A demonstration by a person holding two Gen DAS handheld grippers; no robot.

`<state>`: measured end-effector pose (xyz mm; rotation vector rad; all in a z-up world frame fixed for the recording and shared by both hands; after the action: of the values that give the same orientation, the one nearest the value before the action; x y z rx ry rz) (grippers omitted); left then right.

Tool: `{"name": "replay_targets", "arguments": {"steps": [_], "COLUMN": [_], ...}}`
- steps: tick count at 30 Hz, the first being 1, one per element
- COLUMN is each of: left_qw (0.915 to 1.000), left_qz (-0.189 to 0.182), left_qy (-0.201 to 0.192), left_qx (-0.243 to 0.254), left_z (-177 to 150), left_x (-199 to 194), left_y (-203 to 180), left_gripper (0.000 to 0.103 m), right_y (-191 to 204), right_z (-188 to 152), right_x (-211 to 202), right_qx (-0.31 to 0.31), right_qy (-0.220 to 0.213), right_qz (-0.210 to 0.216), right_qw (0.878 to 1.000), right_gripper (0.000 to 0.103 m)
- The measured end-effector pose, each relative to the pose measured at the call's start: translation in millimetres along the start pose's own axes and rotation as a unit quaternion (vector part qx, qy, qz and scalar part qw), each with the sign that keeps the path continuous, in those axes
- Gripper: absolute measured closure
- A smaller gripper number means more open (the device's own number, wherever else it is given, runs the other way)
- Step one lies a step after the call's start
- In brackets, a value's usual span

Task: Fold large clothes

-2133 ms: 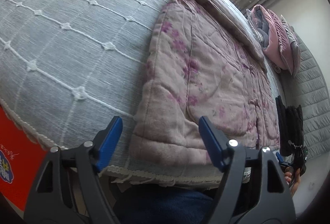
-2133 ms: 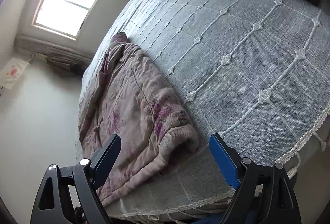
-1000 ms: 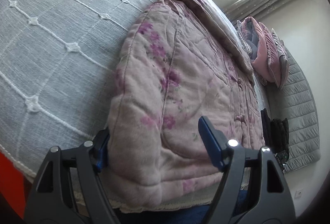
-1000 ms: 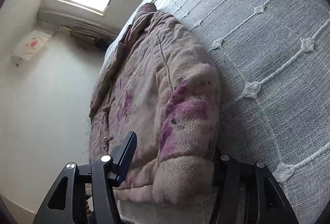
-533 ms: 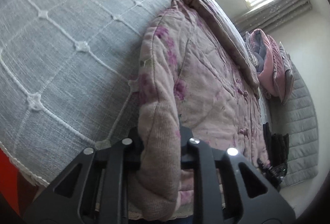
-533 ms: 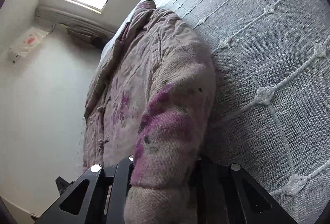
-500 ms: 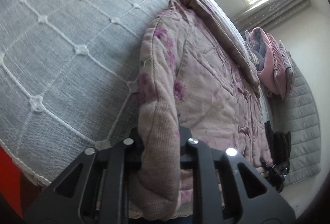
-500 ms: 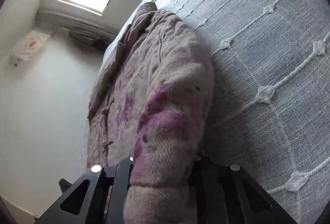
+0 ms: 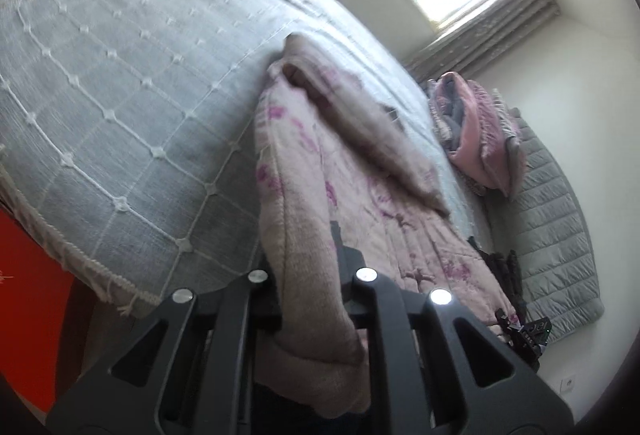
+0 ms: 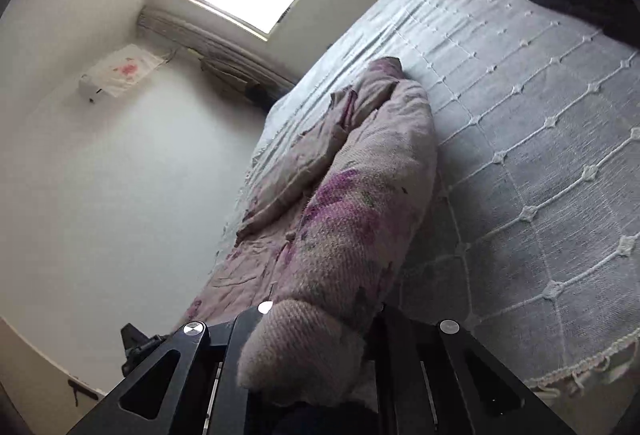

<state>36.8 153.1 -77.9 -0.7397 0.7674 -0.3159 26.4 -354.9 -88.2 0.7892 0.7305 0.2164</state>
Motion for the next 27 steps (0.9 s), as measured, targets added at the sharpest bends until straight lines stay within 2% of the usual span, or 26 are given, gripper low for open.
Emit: {"name": "replay_targets", "arguments": {"steps": [4,8,12,14,16,18,22,25,27], "left_qw": [0.9997,0.9995,0.9983,0.9968,0.9974,0.9979,0.9981,0.9978,0.9974], "left_qz": [-0.025,-0.031,-0.005,-0.009,-0.012,-0.022,-0.042,-0.052,-0.052], "left_qy": [-0.002,0.004,0.042,0.056,0.050,0.038,0.008,-0.013,-0.024], "left_qx": [-0.003,-0.005,-0.040,-0.055,-0.050,-0.048,-0.043,-0.040,-0.044], "left_z": [-17,-41,-52,-54,-49,-35,14,70,113], "left_x": [-44,-59,-34,-23,-23,-27,-30,-13,15], "left_y": [-13,-5,30,37,31,23,-4,-34,-46], "left_gripper": [0.089,0.089,0.089,0.088,0.088,0.088,0.088,0.088,0.085], "right_y": [2,15,6,3,9,16,35,63,81], "right_z": [-11,-29,-34,-31,-30,-27,11,56,91], "right_x": [-50,-93,-75,-60,-57,-64,-61,-45,-22], "right_qx": [0.001,-0.014,-0.015,-0.003,-0.007,-0.010,-0.008,-0.016,-0.020], "right_qy": [-0.026,-0.051,-0.028,-0.015,-0.015,-0.022,-0.047,-0.062,-0.069], "right_qz": [0.023,0.042,0.013,0.018,0.030,0.045,0.076,0.099,0.105], "right_qw": [0.999,0.998,0.999,1.000,0.999,0.999,0.996,0.993,0.992], "right_gripper": [0.092,0.092,0.092,0.092,0.091,0.091,0.091,0.091,0.090]}}
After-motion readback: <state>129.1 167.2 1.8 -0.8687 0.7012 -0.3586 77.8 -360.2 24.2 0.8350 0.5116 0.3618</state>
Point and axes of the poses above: each gripper's, at about its wrist camera, not at the fingertips, and x roughly the way its jaws point, y to its left, z to its top, the point moved 8 cm from there along x, roughly the way its jaws point, and after that the axes turned 7 degrees about -z, right-handed, at the moved point
